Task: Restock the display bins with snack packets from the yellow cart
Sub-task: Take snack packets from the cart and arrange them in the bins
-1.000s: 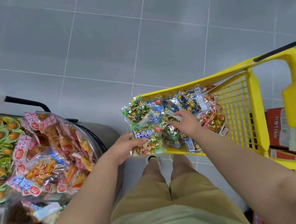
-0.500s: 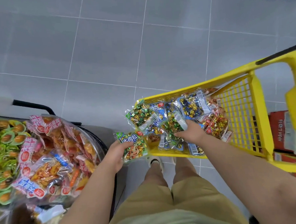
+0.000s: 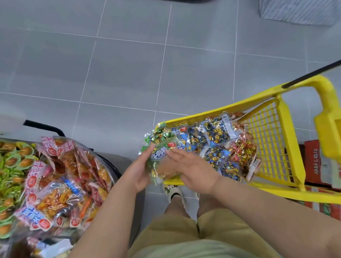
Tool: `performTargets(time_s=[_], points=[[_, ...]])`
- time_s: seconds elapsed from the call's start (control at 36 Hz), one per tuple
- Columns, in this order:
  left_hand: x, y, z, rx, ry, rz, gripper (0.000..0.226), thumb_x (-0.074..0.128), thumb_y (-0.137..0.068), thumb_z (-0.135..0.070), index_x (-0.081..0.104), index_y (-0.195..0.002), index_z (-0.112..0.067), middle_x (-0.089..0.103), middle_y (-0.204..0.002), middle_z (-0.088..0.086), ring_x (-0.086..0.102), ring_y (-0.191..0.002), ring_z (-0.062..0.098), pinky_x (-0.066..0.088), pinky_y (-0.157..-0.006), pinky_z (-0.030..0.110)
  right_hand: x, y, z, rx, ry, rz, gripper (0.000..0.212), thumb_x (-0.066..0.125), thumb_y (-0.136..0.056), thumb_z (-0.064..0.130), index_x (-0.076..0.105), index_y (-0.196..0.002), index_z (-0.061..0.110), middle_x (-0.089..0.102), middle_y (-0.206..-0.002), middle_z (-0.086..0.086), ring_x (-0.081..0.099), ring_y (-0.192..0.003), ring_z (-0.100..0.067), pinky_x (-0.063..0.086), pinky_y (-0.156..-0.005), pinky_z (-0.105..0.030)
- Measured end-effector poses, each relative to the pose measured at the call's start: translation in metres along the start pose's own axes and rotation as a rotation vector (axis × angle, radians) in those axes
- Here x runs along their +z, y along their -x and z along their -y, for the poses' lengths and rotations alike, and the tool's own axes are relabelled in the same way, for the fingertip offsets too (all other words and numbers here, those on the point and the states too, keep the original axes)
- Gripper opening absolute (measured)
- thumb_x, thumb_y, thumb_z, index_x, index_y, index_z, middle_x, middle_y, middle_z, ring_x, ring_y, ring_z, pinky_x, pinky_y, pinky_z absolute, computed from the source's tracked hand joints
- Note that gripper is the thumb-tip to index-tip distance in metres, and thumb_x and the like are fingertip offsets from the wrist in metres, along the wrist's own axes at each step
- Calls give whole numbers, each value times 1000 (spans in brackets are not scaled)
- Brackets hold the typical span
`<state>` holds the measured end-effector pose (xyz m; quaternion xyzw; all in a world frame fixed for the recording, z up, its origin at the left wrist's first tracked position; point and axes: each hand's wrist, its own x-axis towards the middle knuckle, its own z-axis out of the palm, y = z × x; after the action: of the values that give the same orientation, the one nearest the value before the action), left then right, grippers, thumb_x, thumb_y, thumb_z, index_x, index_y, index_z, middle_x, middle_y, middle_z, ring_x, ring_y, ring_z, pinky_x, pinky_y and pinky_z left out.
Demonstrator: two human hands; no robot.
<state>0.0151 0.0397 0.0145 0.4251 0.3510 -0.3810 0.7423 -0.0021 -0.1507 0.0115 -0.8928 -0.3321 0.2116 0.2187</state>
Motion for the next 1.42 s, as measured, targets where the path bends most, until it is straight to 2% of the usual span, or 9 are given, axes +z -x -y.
performTargets(time_s=[0.14, 0.33, 0.47, 0.58, 0.72, 0.86, 1.17, 1.28, 1.42], points=[[-21, 7, 6, 4, -18, -76, 56, 69, -72, -35, 61, -122, -9, 69, -115, 16, 68, -100, 31, 53, -85, 42, 8, -10, 6, -99, -121, 73, 66, 47, -84, 5, 28, -147, 15, 14, -156, -5, -2, -143, -14, -6, -115, -24], [-49, 9, 16, 53, 14, -306, 31, 69, -81, -22, 64, -107, -6, 74, -99, 13, 72, -84, 26, 56, -76, 37, 20, -49, -11, 404, -549, -162, 37, 53, -90, 7, 58, -126, 13, 54, -129, -7, 48, -120, -22, 30, -105, -22], [-67, 12, 22, 86, 13, -386, 9, 64, -88, -21, 61, -92, -14, 73, -69, -7, 67, -55, -1, 52, -47, 16, 28, -97, -45, 734, -534, -149, 59, 66, -85, 24, 43, -137, 9, 47, -137, -11, 40, -128, -26, 31, -105, -33], [-81, 16, 25, 134, 52, -467, 71, 73, -80, -35, 42, -139, -10, 52, -134, 1, 52, -118, 15, 34, -107, 43, 39, -120, -59, 820, -490, -46, 82, 72, -80, 35, 29, -145, 8, 38, -146, -13, 33, -135, -29, 29, -109, -39], [-81, 22, 27, 130, 35, -559, 81, 75, -77, -34, 34, -143, -8, 56, -129, 4, 51, -74, 9, 45, -81, 36, 47, -127, -66, 897, -430, 12, 91, 74, -78, 37, 22, -148, 10, 42, -145, -12, 39, -132, -32, 38, -104, -41], [-82, 23, 31, 141, 78, -576, 102, 80, -71, -38, 20, -150, -9, 32, -153, 11, 35, -137, 30, 26, -110, 53, 40, -108, -62, 928, -440, 31, 77, 72, -76, 47, 42, -138, 12, 50, -137, -8, 48, -124, -29, 41, -101, -45], [-57, 53, 51, 156, 47, -661, 106, 81, -69, -45, 20, -150, -14, 27, -155, 11, 31, -139, 33, 27, -110, 53, 5, -36, -30, 738, -783, 38, 54, 74, -79, 28, 40, -120, 22, 46, -127, -5, 59, -85, -17, 46, -80, -32], [-37, 78, 65, 209, 97, -672, 108, 82, -68, -42, 18, -151, -14, 28, -155, 9, 30, -140, 30, 25, -111, 52, -13, -26, -14, 634, -801, 8, 68, 71, -81, 23, 37, -140, 23, 43, -137, -1, 61, -97, -24, 49, -88, -36], [-16, 115, 99, 295, 251, -743, 110, 82, -69, -37, 13, -153, -16, 24, -157, 6, 28, -141, 26, 22, -112, 50, -30, -22, 5, 535, -858, 70, 70, 63, -85, 27, 29, -146, 26, 49, -123, 8, 54, -74, 3, 45, -60, -15]])
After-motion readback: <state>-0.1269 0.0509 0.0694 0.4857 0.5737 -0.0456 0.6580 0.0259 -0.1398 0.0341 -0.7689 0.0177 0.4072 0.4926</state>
